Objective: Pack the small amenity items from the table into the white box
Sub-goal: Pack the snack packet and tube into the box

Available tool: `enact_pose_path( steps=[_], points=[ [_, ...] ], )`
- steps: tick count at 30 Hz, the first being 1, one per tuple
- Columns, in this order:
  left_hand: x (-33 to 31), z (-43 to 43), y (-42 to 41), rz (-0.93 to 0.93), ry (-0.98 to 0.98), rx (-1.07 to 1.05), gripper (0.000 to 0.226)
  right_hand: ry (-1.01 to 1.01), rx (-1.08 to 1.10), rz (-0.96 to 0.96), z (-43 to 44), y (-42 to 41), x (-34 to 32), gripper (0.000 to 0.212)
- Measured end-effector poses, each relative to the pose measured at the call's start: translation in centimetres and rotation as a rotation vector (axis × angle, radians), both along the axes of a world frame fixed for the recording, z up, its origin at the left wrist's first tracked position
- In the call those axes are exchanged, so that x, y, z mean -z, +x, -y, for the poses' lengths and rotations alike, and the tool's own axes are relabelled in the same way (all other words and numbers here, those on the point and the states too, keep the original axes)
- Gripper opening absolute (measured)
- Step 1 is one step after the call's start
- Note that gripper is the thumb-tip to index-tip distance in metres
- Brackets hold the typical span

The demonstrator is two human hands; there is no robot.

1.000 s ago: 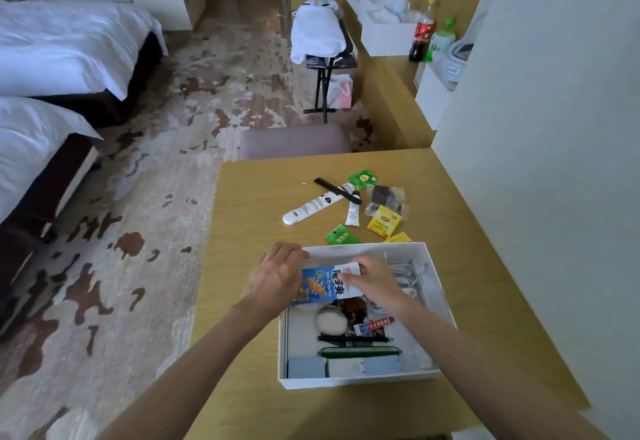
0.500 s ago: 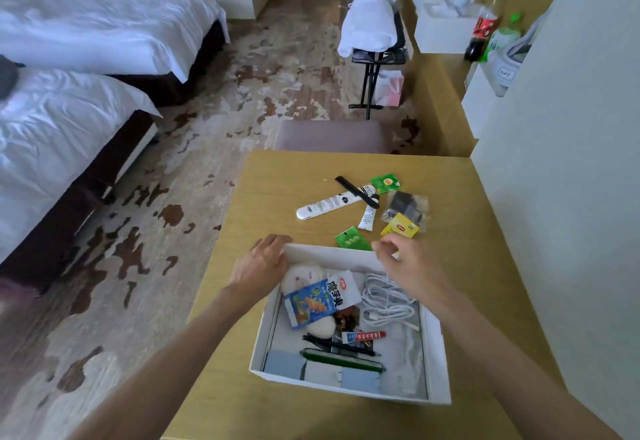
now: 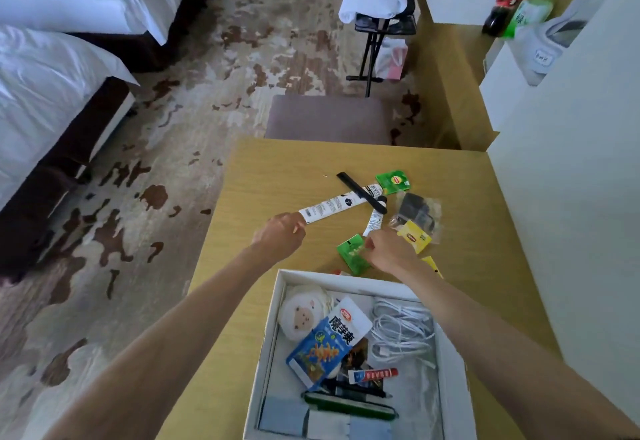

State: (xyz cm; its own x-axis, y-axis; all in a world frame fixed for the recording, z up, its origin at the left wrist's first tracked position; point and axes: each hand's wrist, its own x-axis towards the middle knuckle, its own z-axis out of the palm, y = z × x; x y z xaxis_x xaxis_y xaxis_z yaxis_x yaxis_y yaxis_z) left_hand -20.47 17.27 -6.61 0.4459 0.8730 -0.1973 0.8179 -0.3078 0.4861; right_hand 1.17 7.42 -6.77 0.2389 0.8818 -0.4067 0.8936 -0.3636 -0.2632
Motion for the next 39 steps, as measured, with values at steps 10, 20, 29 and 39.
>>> enact_pose_path(
  steps=[10,20,29,39],
  points=[
    [5.3,-4.4,4.6,-0.13,0.093,0.183,0.047,-0.21,-0.103,0.258,-3.8,-1.4,3.7,0.058],
    [6.5,-5.6,6.7,-0.206,-0.108,0.075,0.064,0.006,0.079,-0.267,0.2,2.1,1.9,0.029],
    [1.8,-1.2,-1.5,-0.474,0.14,0.278,0.038,0.243,0.231,-0.412,5.4,4.8,-1.8,0.019],
    [-7.0,6.3,-10.3,-0.162,0.454,0.176,0.03,0.488,0.075,-0.594,8.8,2.8,-7.2,0.029]
  ],
)
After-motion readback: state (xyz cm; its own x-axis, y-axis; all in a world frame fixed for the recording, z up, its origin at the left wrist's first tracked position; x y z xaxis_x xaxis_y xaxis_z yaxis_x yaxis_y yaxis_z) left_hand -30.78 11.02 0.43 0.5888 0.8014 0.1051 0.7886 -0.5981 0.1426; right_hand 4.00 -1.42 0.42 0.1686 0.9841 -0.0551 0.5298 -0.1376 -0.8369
